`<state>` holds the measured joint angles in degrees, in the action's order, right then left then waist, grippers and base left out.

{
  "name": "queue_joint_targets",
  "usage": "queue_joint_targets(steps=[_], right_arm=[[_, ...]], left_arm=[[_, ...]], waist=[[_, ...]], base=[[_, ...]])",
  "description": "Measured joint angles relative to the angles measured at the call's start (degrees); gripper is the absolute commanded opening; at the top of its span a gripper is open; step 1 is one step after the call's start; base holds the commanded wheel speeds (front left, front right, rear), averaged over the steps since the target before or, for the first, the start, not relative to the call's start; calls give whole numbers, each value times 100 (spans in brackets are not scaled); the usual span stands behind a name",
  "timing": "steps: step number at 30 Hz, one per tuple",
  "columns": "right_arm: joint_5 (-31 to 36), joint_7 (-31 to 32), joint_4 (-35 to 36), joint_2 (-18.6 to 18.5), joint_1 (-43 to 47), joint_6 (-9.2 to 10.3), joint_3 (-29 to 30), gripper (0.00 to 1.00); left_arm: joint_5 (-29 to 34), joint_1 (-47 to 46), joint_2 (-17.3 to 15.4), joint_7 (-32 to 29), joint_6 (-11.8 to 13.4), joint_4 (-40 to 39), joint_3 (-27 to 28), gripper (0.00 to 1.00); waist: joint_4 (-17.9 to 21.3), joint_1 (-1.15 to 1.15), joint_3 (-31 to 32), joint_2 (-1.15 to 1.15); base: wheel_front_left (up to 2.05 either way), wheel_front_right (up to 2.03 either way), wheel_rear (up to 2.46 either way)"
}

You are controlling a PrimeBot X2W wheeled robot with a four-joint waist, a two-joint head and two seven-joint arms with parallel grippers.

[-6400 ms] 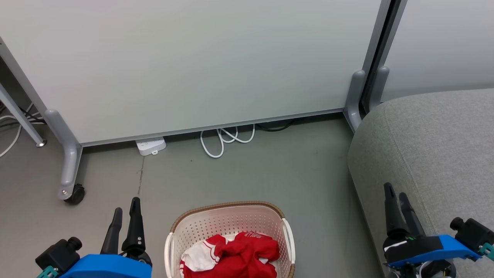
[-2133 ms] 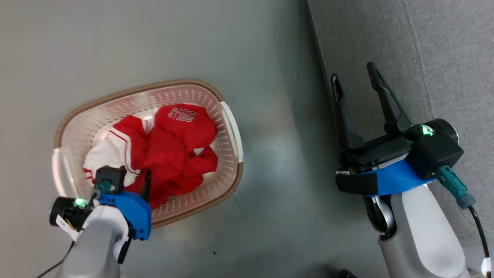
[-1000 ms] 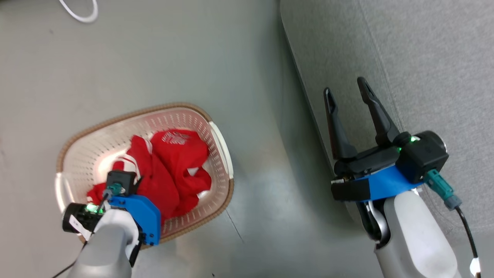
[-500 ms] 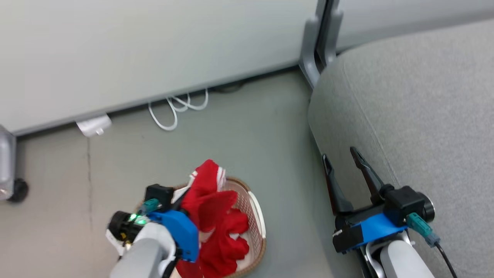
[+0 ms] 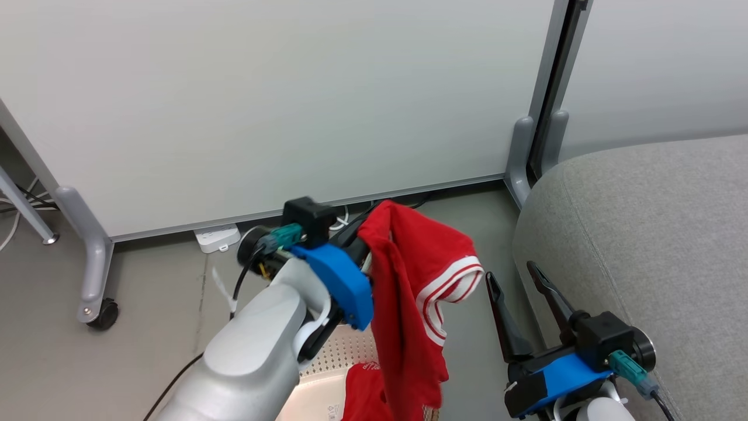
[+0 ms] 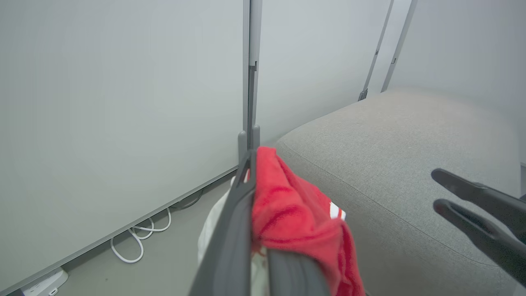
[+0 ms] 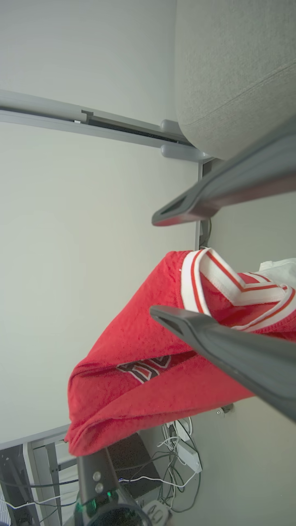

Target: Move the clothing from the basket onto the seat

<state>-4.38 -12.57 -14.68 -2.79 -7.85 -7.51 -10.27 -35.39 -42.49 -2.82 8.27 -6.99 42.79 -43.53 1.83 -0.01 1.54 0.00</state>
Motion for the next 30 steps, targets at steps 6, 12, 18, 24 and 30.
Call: queue_joint_targets(steps=[6,12,18,24,30], right_arm=[[-1,55,42,0,8,0,-188,100],[36,107,52,0,24,0,-279,100],[69,132,85,0,73,1,-307,100],[27,179,122,0,79,1,-409,100],[-145,402,120,-3,-80,0,-923,100]], left_arm=[[-426,-519,1,-182,156,-254,-508,0],[-850,-850,1,-271,342,-300,-905,0],[-1228,-922,0,-151,486,-219,-1215,0],[-1518,-947,1,-7,545,-86,-1454,0],[-1722,-1057,0,77,582,66,-1667,0]], waist=[[-23,0,67,0],[29,1,129,0],[71,1,129,0],[82,1,71,0],[94,1,9,0]], base=[[0,0,0],[0,0,0],[0,0,0],[0,0,0],[0,0,0]])
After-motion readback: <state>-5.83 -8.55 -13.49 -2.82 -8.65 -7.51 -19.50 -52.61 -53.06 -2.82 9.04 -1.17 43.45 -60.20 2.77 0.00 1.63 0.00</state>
